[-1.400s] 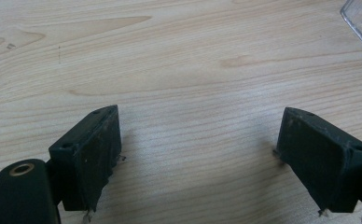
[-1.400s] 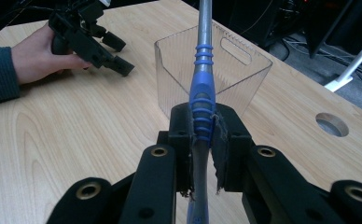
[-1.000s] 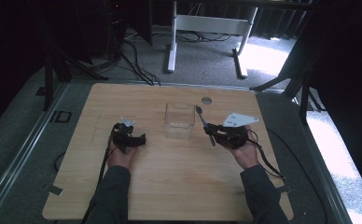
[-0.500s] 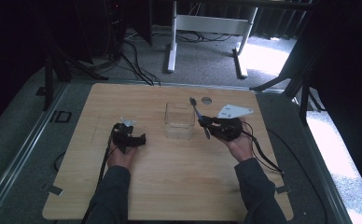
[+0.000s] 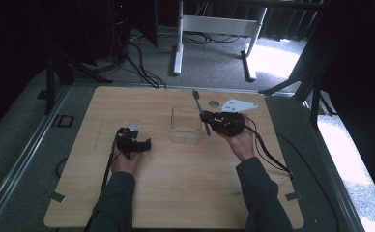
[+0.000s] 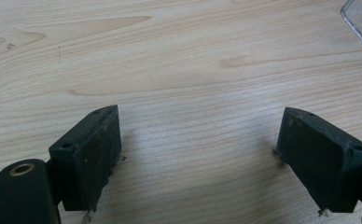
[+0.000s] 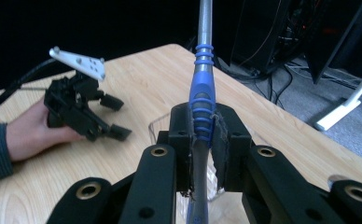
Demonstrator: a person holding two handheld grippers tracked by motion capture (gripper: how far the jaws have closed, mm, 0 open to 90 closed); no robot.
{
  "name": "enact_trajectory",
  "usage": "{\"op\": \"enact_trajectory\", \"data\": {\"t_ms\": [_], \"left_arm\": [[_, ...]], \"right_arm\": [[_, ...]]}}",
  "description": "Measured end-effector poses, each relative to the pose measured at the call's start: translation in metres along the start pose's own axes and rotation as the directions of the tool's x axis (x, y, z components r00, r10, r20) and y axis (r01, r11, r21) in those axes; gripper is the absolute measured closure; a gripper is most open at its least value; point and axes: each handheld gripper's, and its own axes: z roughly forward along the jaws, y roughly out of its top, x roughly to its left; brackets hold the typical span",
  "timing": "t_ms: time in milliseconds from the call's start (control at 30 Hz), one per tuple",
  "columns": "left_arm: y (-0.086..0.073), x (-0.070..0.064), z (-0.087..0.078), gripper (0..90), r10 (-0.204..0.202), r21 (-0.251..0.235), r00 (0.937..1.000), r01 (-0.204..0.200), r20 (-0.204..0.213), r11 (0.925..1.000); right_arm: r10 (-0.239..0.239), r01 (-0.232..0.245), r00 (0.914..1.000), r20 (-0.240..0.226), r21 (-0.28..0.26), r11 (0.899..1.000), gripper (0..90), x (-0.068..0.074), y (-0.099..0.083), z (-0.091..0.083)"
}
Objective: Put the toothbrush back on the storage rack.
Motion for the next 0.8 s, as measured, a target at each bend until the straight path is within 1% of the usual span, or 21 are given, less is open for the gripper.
{"op": "enact_trajectory", "data": {"t_ms": [267, 433, 500, 633, 667, 767, 800], "left_arm": [[0.0, 0.0, 0.0, 13.9, 0.002, 0.001, 1.0, -0.002, -0.001, 1.0], [0.0, 0.0, 0.0, 13.9, 0.0, -0.001, 1.0, 0.0, -0.001, 1.0], [0.0, 0.0, 0.0, 14.0, 0.0, 0.0, 1.0, 0.0, -0.001, 1.0], [0.0, 0.0, 0.0, 13.9, 0.0, -0.001, 1.0, 0.0, -0.001, 1.0], [0.0, 0.0, 0.0, 13.9, 0.0, 0.0, 1.0, 0.0, 0.0, 1.0], [0.0, 0.0, 0.0, 14.0, 0.0, 0.0, 1.0, 0.0, 0.0, 1.0], [0.0, 0.0, 0.0, 13.9, 0.0, 0.0, 1.0, 0.0, 0.0, 1.0]], "right_arm": [[0.018, -0.018, 0.9998, -0.008, -0.039, 0.999, 79.0, 0.002, 0.009, 0.008], [0.026, -0.026, 0.9997, -0.001, -0.041, 0.999, 79.0, 0.002, 0.008, 0.015], [0.03, -0.029, 0.9995, 0.008, -0.043, 0.999, 79.0, 0.003, 0.009, 0.018], [0.019, -0.018, 0.9995, 0.026, -0.04, 0.999, 79.0, 0.004, 0.011, 0.026], [0.014, -0.012, 0.9989, 0.044, -0.035, 0.999, 79.0, 0.003, 0.012, 0.031], [0.015, -0.013, 0.9983, 0.056, -0.036, 0.999, 79.0, 0.002, 0.012, 0.035], [0.014, -0.011, 0.9972, 0.073, -0.032, 0.999, 79.0, 0.001, 0.011, 0.039]]}}
